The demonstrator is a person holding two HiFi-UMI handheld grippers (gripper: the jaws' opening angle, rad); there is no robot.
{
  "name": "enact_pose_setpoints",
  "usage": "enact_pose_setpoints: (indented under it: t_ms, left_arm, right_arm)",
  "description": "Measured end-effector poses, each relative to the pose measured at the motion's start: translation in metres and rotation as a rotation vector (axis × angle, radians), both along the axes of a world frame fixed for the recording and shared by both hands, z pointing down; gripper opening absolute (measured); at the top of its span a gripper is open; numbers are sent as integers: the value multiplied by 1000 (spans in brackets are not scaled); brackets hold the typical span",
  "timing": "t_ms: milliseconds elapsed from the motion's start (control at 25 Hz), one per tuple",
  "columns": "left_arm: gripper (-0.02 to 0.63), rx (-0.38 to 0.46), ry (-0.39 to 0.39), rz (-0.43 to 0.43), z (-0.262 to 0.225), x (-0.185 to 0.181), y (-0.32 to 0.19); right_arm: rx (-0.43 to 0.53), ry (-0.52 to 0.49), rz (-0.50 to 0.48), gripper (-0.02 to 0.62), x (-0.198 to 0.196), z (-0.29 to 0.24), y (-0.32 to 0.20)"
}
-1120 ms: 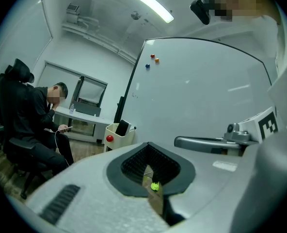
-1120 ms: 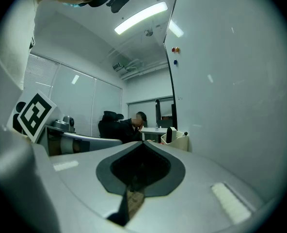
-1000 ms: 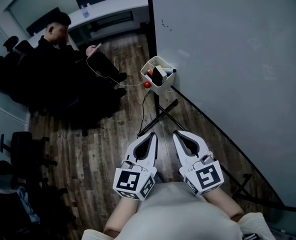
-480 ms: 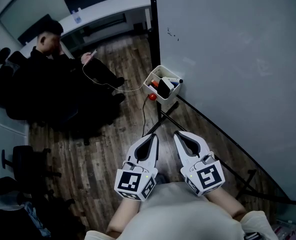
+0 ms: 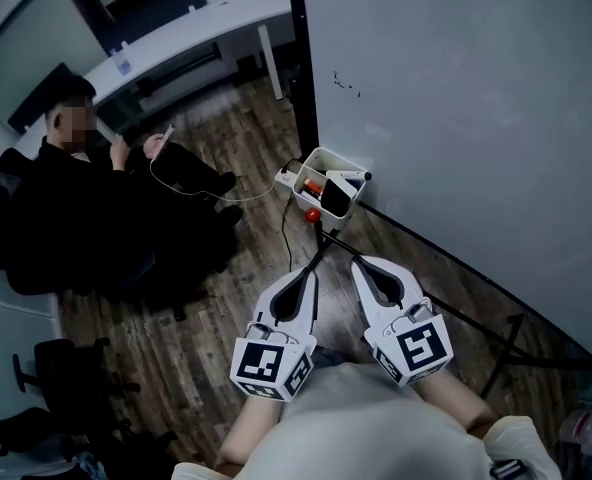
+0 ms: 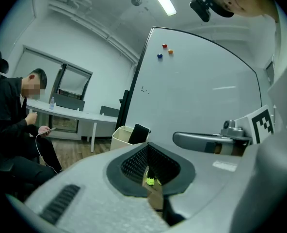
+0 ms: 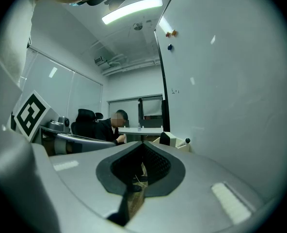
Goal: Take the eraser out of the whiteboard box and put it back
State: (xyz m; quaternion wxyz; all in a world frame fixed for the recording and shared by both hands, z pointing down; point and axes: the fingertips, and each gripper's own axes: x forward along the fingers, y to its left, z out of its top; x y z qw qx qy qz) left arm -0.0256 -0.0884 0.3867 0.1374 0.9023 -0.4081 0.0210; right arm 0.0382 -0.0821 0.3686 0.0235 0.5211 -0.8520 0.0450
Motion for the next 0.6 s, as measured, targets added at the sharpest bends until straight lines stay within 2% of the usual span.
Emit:
enact_pose_setpoints:
  t_ms: [600]
  left_arm:
    - [5,-12,2,226,6,-10,-57]
  right_arm:
    - [-8,36,257,5,2,3,-53]
